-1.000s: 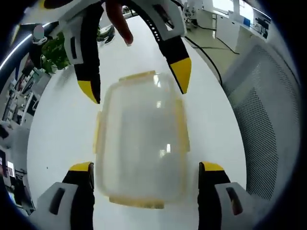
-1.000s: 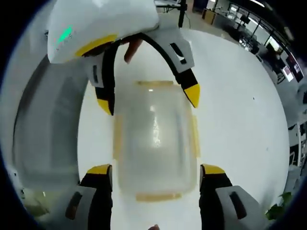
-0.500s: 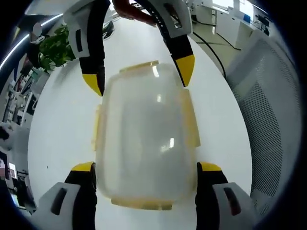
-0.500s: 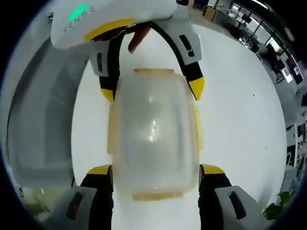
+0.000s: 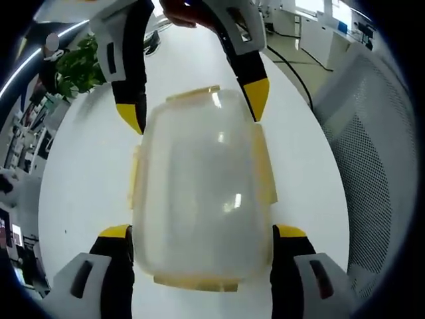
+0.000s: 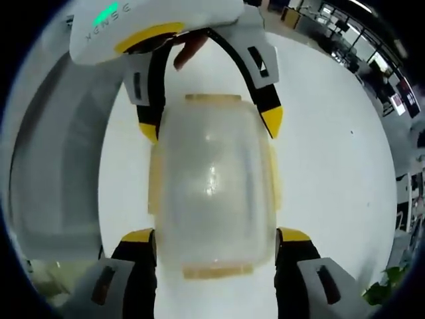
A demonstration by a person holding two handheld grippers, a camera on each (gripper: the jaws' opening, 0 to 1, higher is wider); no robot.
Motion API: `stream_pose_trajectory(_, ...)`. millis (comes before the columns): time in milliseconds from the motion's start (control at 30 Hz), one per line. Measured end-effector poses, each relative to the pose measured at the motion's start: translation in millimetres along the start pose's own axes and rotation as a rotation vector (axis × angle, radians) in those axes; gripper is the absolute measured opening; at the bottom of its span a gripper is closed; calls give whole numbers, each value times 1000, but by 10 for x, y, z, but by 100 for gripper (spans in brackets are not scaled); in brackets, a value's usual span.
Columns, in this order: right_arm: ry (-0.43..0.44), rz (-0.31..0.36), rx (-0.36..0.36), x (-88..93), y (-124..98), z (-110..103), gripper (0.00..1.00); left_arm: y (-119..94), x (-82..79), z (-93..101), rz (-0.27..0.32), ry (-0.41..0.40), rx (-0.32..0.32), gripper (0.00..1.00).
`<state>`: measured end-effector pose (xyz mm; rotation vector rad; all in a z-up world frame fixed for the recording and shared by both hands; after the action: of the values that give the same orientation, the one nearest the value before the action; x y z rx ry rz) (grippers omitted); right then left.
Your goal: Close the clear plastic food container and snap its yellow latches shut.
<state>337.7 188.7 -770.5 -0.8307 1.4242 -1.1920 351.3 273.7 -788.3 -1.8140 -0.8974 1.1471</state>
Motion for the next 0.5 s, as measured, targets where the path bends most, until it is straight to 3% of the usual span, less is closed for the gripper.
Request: stream_pose_trajectory(500, -6, -1, -2, -154, 55, -33, 73, -61, 138, 41, 3, -13, -5, 85)
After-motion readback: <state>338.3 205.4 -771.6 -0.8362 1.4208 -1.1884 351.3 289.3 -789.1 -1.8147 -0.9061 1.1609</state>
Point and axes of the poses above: the point that each gripper's makers call its tool centre point, and the gripper's own axes: y roughly forward along the fingers, z roughly to its right, x roughly out of its underside, the point moved 2 cm from there along -y, roughly backward along the fingers, and after that the axes turned 4 degrees about y, right-handed, at the moved point
